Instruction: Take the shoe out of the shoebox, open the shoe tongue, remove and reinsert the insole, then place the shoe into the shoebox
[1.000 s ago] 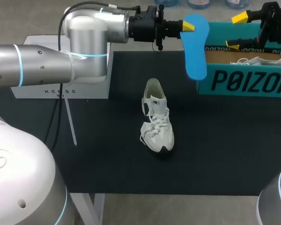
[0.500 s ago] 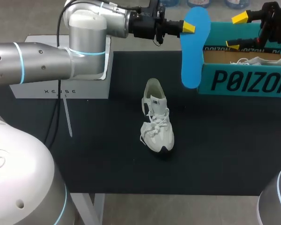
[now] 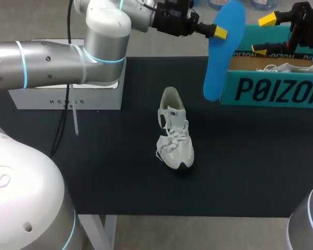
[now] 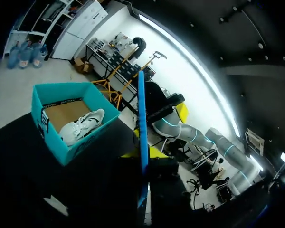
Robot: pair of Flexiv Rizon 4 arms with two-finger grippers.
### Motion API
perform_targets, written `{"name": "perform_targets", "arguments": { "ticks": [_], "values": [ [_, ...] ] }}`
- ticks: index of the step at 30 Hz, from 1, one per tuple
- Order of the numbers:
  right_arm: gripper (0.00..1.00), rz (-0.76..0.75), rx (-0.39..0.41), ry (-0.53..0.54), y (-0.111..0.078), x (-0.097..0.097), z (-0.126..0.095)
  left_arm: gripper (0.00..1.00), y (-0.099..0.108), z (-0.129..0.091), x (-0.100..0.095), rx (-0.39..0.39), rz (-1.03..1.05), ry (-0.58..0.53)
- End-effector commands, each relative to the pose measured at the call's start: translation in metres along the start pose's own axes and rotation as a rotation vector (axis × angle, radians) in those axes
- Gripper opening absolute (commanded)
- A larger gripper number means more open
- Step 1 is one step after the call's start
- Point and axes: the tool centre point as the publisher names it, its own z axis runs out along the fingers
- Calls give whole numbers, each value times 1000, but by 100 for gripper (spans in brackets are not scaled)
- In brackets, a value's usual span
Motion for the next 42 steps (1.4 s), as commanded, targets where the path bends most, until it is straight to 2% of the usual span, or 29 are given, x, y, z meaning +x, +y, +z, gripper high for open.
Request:
{"name": "perform_targets", "arguments": {
  "ticks": [1, 5, 6, 7, 9, 10, 12, 22, 25, 26, 27, 28, 37, 39, 42],
  "values": [
    [100, 0, 1, -1, 1, -1, 1, 0, 3, -2, 8, -9, 615, -429],
    [100, 0, 1, -1, 1, -1, 1, 0, 3, -2, 8, -9, 615, -429],
    [100, 0, 1, -1, 1, -1, 1, 0, 3, -3, 9, 48, 639, -401],
    [100, 0, 1, -1, 1, -1, 1, 0, 2, -6, 5, 52, 668, -476],
    [100, 0, 1, -1, 1, -1, 1, 0, -1, -9, 6, 152, 705, -407],
    [100, 0, 1, -1, 1, -1, 1, 0, -1, -10, 5, 164, 722, -404],
    [100, 0, 1, -1, 1, -1, 1, 0, -2, -12, 5, 244, 733, -332],
    [100, 0, 1, -1, 1, -1, 1, 0, -1, -25, 1, 511, 700, -144],
    [100, 0, 1, -1, 1, -1, 1, 0, -1, -26, 0, 497, 694, -165],
    [100, 0, 1, -1, 1, -1, 1, 0, -3, -25, 1, 459, 687, -190],
    [100, 0, 1, -1, 1, -1, 1, 0, -4, -22, 2, 387, 703, -227],
    [100, 0, 1, -1, 1, -1, 1, 0, -5, -21, 5, 371, 721, -224],
    [100, 0, 1, -1, 1, -1, 1, 0, -5, -21, 5, 371, 721, -224],
    [100, 0, 1, -1, 1, -1, 1, 0, -9, -18, 11, 300, 833, -221],
    [100, 0, 1, -1, 1, -1, 1, 0, -12, -20, 17, 250, 971, -165]
  ]
}}
